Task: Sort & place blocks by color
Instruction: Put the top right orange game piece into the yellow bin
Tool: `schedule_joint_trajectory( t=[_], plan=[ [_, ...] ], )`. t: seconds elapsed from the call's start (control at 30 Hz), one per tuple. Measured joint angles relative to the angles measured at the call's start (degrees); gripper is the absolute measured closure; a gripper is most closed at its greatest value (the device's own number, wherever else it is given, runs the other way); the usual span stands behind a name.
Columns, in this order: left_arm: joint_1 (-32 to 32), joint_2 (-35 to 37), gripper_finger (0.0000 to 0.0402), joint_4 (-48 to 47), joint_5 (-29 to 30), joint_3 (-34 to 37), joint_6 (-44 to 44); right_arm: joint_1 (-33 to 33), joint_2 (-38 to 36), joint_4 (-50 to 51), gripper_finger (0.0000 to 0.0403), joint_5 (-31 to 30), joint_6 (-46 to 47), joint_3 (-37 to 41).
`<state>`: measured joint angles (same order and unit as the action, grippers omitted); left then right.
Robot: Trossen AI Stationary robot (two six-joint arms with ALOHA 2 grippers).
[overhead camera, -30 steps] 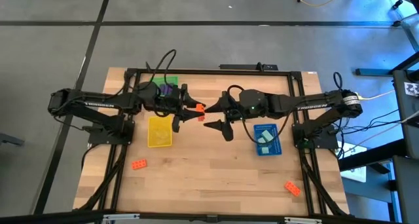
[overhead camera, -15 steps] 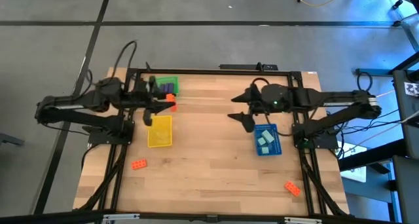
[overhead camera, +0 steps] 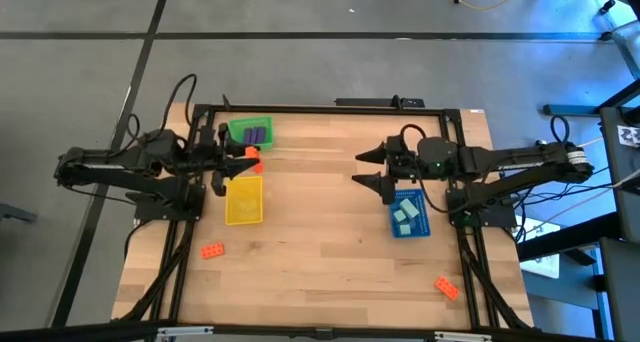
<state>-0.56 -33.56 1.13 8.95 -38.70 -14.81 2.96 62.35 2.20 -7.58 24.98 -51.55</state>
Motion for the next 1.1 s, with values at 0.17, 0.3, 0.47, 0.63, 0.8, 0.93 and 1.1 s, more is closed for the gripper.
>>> schedule_joint_trajectory(
  t=[0.17,0.3,0.47,0.63,0.8,0.93,1.1],
  plan=[
    [0.0,0.0,0.0275,-0.1,0.0,0.0,0.0,0.0,0.0,-0.1,0.0055,0.1,-0.4,0.0],
    [0.0,0.0,0.0275,-0.2,0.0,0.0,0.0,0.0,0.0,0.0,0.0055,0.1,-1.1,0.0],
    [0.0,0.0,0.0275,-0.2,0.0,0.0,0.0,0.0,0.0,0.0,0.0055,0.1,-1.4,0.0],
    [0.0,0.0,0.0275,-0.2,-0.1,0.0,0.2,0.0,0.0,0.0,0.0055,0.1,-1.5,-0.1],
    [0.0,0.0,0.0275,-0.2,-0.2,0.0,0.2,0.0,0.0,0.0,0.0055,0.1,-1.6,-0.1],
    [0.0,0.0,0.0275,-0.2,-0.2,0.0,0.2,0.0,0.0,0.0,0.0055,0.2,-2.3,-0.1],
    [0.0,0.0,0.0275,-0.2,-0.2,0.0,0.2,0.0,0.0,0.0,0.0055,0.2,-3.0,-0.1]
  ],
)
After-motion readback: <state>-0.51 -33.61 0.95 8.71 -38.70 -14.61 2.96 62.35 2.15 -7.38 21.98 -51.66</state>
